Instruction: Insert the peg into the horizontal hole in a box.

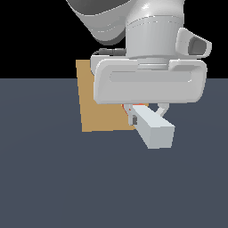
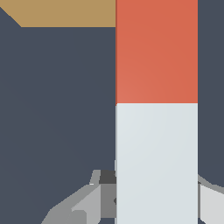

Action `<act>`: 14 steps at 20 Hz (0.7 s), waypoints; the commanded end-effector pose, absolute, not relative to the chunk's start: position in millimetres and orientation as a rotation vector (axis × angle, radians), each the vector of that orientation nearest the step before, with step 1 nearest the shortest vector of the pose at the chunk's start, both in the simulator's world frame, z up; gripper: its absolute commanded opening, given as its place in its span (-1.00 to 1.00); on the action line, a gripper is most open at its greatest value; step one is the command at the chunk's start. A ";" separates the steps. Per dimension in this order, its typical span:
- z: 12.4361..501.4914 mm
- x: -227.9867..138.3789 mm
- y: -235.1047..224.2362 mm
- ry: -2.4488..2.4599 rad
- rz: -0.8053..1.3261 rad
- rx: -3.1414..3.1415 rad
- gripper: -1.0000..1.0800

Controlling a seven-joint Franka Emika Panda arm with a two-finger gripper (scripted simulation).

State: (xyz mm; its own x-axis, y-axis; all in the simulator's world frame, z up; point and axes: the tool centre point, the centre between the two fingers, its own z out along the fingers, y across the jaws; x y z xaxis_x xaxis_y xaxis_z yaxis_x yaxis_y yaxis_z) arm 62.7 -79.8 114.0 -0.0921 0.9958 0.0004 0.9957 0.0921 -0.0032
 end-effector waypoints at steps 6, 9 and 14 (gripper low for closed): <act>117.4 64.2 -80.7 -2.325 -0.002 -2.116 -1.00; 115.3 62.9 -78.8 -2.323 0.002 -2.114 -1.00; 115.6 60.4 -59.0 -2.323 0.001 -2.114 -1.00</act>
State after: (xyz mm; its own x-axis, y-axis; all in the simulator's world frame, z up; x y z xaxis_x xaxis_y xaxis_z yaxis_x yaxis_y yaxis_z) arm 60.2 -70.3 113.9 -0.0889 0.9960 -0.0023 0.9960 0.0889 -0.0040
